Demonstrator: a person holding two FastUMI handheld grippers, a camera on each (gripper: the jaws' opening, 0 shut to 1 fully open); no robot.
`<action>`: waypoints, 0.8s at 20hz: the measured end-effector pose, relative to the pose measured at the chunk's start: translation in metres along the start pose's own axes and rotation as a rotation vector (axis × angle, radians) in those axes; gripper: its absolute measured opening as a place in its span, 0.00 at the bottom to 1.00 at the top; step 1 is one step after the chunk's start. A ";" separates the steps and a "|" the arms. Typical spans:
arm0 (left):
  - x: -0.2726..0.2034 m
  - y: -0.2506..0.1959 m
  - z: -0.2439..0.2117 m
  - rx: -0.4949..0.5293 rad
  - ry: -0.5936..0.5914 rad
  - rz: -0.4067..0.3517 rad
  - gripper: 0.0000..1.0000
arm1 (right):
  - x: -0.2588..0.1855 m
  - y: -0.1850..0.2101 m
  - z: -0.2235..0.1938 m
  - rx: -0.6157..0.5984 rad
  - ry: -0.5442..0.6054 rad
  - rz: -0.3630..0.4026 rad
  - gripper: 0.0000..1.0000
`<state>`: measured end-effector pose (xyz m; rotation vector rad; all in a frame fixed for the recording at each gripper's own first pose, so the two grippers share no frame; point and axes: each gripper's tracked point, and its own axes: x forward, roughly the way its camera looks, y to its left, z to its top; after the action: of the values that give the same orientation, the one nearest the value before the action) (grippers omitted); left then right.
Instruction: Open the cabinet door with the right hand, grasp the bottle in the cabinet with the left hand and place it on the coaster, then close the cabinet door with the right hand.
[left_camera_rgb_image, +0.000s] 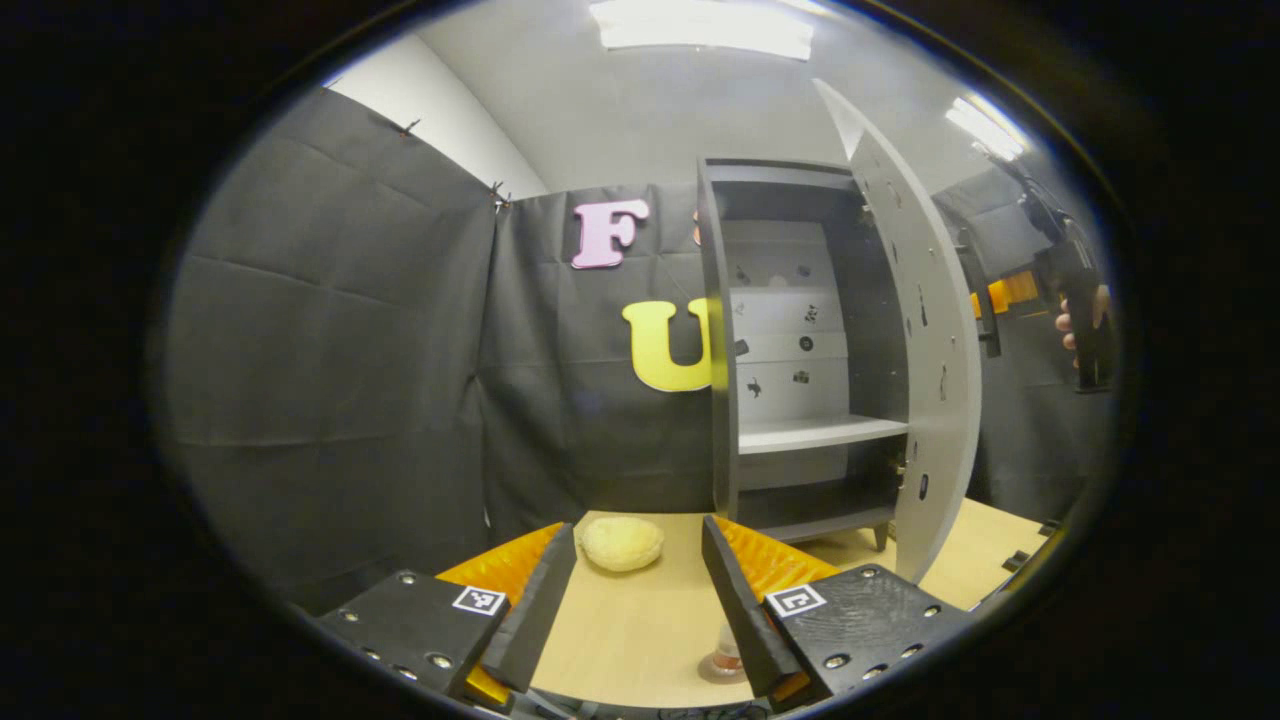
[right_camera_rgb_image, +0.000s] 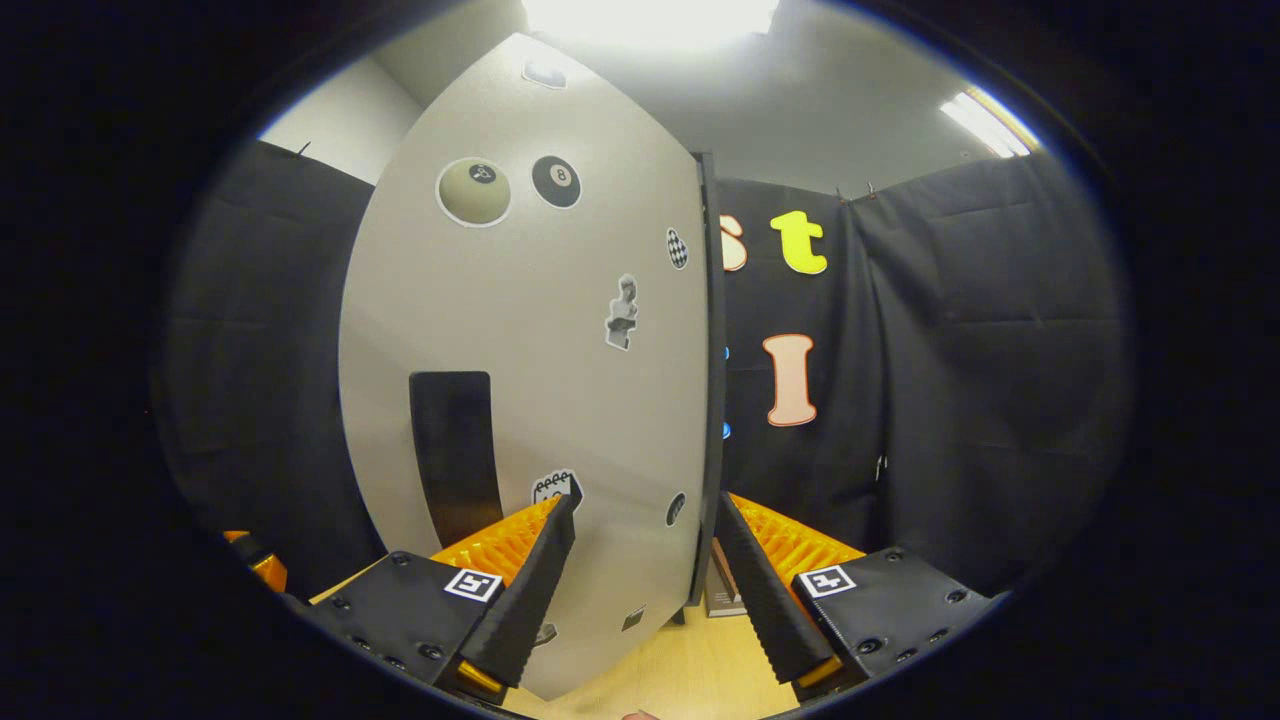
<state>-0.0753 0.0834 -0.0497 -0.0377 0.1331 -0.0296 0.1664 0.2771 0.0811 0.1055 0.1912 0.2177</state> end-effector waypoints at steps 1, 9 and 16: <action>-0.003 0.006 0.000 0.004 0.003 0.010 0.81 | 0.006 0.009 -0.001 0.004 -0.004 0.013 0.92; -0.030 0.057 -0.001 0.028 0.014 0.098 0.81 | 0.051 0.076 0.007 0.094 -0.025 0.121 0.93; -0.040 0.073 0.001 0.022 0.014 0.129 0.77 | 0.093 0.108 0.009 0.117 0.002 0.151 0.94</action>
<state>-0.1127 0.1574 -0.0466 -0.0070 0.1492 0.0974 0.2350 0.4021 0.0866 0.2366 0.1978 0.3574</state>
